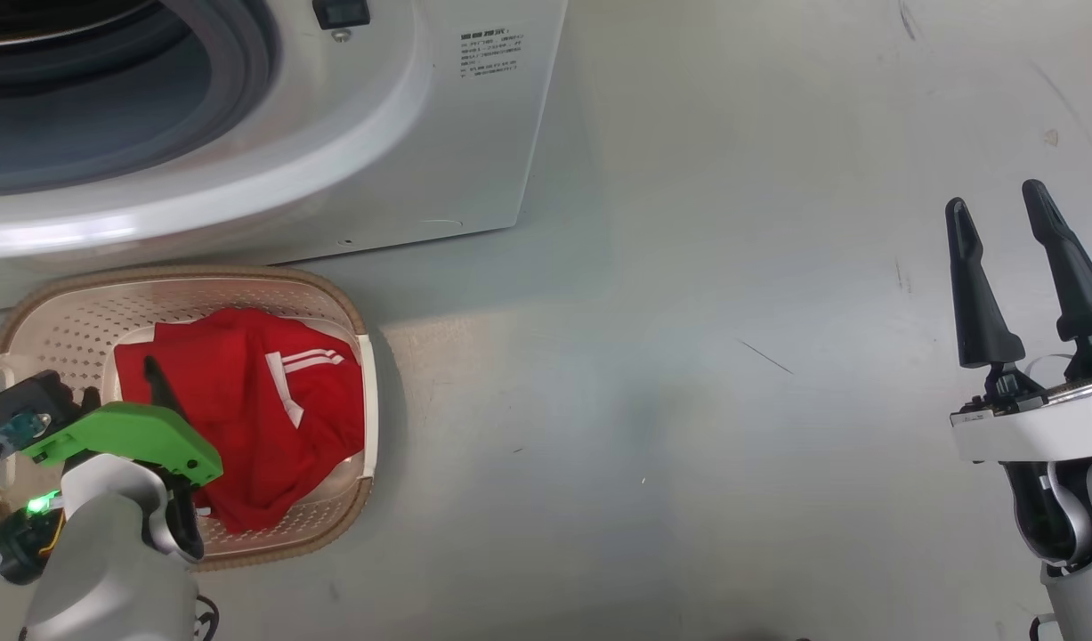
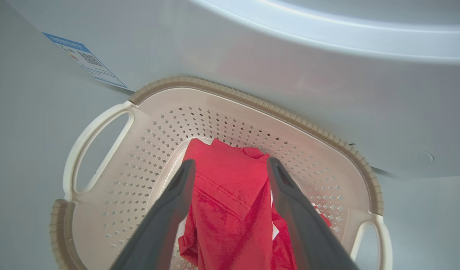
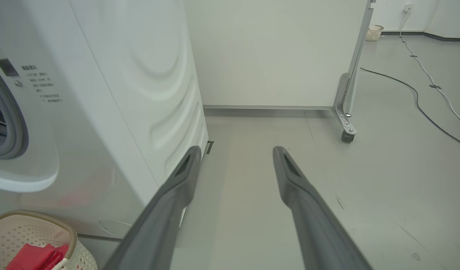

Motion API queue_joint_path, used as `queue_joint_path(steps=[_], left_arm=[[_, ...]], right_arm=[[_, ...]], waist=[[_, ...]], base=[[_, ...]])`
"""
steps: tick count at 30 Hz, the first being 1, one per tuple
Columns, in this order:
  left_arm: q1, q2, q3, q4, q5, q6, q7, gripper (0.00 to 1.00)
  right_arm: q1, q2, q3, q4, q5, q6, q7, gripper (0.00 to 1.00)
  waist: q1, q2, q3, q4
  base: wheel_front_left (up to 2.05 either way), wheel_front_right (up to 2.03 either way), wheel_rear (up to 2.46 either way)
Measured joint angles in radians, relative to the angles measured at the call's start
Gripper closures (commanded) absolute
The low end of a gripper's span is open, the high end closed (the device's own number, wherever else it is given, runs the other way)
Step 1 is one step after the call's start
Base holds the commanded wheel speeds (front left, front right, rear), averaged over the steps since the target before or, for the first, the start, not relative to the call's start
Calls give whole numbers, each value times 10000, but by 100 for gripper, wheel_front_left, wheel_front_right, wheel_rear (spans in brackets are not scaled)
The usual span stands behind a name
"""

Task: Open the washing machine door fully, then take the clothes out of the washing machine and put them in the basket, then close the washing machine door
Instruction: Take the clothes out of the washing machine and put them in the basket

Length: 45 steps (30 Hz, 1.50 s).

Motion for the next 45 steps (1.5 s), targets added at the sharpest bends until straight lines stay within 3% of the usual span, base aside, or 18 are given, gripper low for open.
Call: queue_joint_path(steps=[18,27,45], left_arm=[[-145,215,-1452,-318,1388,-991,-660,0],[-64,23,-2040,-1024,1824,-1419,-671,0],[1776,-115,-1942,-4399,1893,-1592,-675,0]], right_arm=[[-78,376,29,575,-21,2,-2,0],[268,527,-75,780,-82,-2,-2,0],[1155,871,-48,819,-176,-247,-2,0]], waist=[[0,0,-1491,326],[0,0,-2550,653],[-1,0,-4447,1356]], base=[[0,0,0],[0,0,0],[0,0,0]])
